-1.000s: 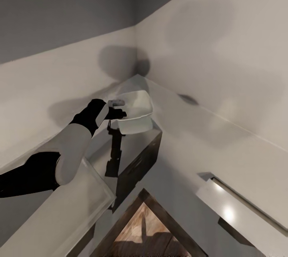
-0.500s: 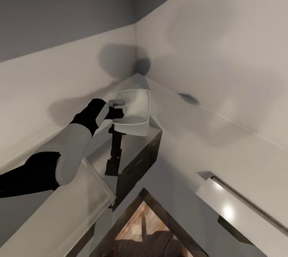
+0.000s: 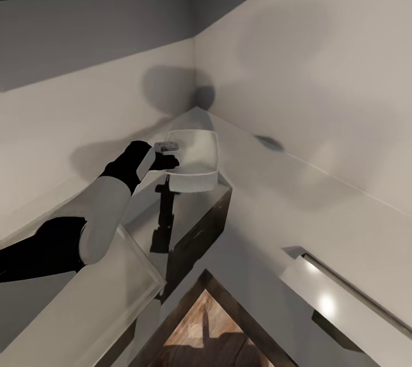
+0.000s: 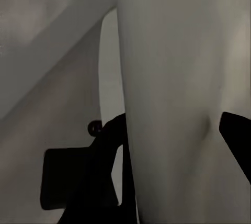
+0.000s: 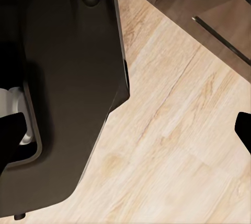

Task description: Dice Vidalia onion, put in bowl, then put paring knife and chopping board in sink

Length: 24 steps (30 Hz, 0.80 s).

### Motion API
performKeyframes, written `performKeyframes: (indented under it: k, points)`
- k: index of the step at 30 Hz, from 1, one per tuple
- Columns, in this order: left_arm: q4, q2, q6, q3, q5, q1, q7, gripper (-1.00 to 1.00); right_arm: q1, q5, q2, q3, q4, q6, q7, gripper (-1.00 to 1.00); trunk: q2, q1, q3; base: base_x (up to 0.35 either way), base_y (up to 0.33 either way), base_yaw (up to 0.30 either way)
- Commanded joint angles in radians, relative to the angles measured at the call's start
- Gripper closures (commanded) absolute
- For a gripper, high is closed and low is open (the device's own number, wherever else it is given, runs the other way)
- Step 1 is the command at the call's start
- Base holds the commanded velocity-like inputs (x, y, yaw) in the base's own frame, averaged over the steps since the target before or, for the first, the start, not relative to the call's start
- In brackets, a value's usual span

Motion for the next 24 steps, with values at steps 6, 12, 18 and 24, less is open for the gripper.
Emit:
performKeyframes:
  k: [6, 12, 18, 24]
  points:
    - [-0.002, -0.001, 0.006, 0.006, 0.004, -0.001, 0.001, 1.00, 0.001, 0.001, 0.000, 0.000, -0.002, -0.001, -0.004, -1.00, -0.002, 0.001, 0.008, 0.000, 0.000, 0.000]
    - [-0.029, -0.001, 0.008, 0.006, 0.004, -0.001, 0.001, 1.00, 0.001, 0.001, 0.000, 0.000, -0.002, -0.001, -0.004, -1.00, -0.002, 0.001, 0.017, -0.140, 0.000, 0.000]
    - [-0.041, -0.001, 0.011, 0.007, 0.005, -0.001, 0.002, 1.00, 0.001, 0.001, 0.002, 0.000, -0.002, -0.001, -0.004, -1.00, -0.002, 0.001, 0.027, -0.311, 0.000, 0.000]
    - [-0.043, -0.001, 0.012, 0.009, 0.005, -0.001, 0.002, 1.00, 0.001, 0.000, 0.003, 0.000, -0.002, -0.001, -0.004, -1.00, -0.002, 0.001, 0.036, -0.329, 0.000, 0.000]
